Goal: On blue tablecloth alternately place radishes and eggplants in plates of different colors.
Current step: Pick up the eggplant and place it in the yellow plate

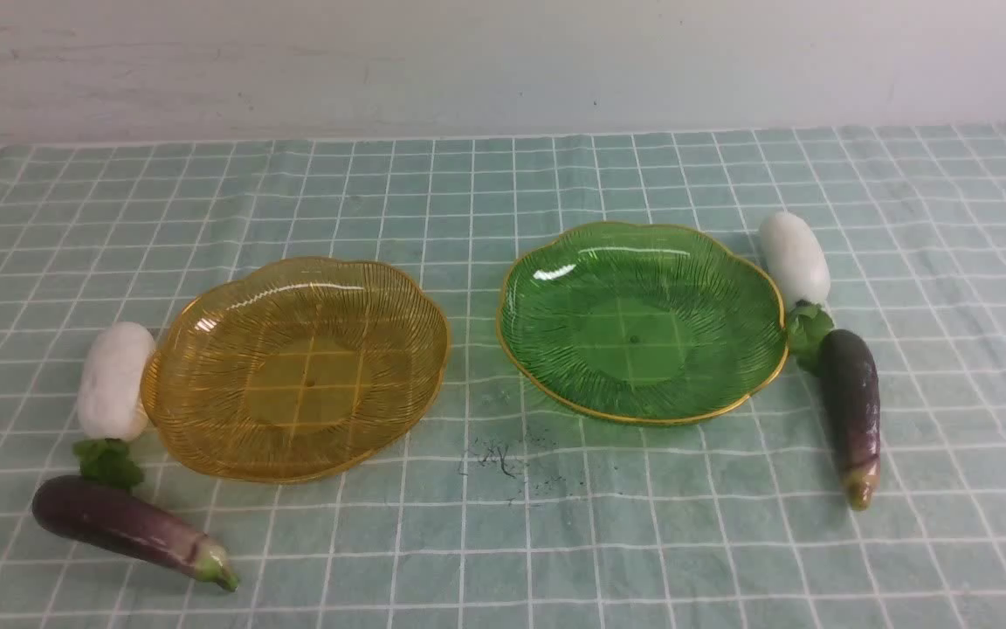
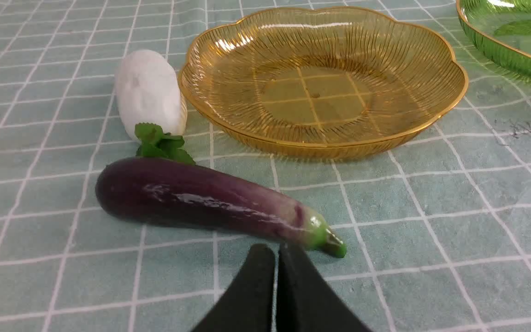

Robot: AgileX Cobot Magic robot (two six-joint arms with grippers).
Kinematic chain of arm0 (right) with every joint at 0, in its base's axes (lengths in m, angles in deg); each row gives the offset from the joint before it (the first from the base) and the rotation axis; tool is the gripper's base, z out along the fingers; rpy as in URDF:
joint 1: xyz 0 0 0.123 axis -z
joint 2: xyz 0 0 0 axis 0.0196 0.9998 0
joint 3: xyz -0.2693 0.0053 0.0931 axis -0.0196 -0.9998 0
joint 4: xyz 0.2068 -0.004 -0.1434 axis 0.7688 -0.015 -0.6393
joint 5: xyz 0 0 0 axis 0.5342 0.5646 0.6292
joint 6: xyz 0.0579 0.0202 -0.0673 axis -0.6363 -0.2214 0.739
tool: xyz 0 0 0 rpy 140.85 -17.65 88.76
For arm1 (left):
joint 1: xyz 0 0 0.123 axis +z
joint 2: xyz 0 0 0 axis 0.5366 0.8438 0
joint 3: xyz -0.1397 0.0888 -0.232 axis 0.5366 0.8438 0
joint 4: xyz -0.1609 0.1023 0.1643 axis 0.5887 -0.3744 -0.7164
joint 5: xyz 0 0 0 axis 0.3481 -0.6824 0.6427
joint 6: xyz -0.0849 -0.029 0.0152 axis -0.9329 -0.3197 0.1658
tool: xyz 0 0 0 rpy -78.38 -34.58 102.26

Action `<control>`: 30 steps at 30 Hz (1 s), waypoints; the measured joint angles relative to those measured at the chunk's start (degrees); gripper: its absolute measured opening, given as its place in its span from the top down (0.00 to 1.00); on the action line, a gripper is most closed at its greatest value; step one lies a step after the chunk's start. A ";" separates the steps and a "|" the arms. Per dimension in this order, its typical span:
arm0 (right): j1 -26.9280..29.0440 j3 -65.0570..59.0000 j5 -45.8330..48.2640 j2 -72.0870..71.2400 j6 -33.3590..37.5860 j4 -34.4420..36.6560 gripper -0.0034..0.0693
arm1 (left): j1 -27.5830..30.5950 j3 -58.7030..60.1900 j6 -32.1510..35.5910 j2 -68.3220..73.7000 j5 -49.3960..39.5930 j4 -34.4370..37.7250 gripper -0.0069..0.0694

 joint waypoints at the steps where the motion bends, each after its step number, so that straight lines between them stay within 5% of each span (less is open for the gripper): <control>1: 0.00 0.00 0.00 0.00 0.00 0.00 0.97 | 0.00 0.00 0.00 0.00 0.00 0.00 0.92; 16: 0.00 0.00 0.06 0.00 0.00 0.00 0.97 | 0.00 0.00 -0.18 0.00 0.34 0.01 0.92; 30: 0.00 0.00 0.06 0.00 0.00 0.00 0.97 | 0.00 0.05 -8.05 0.00 35.51 26.46 0.92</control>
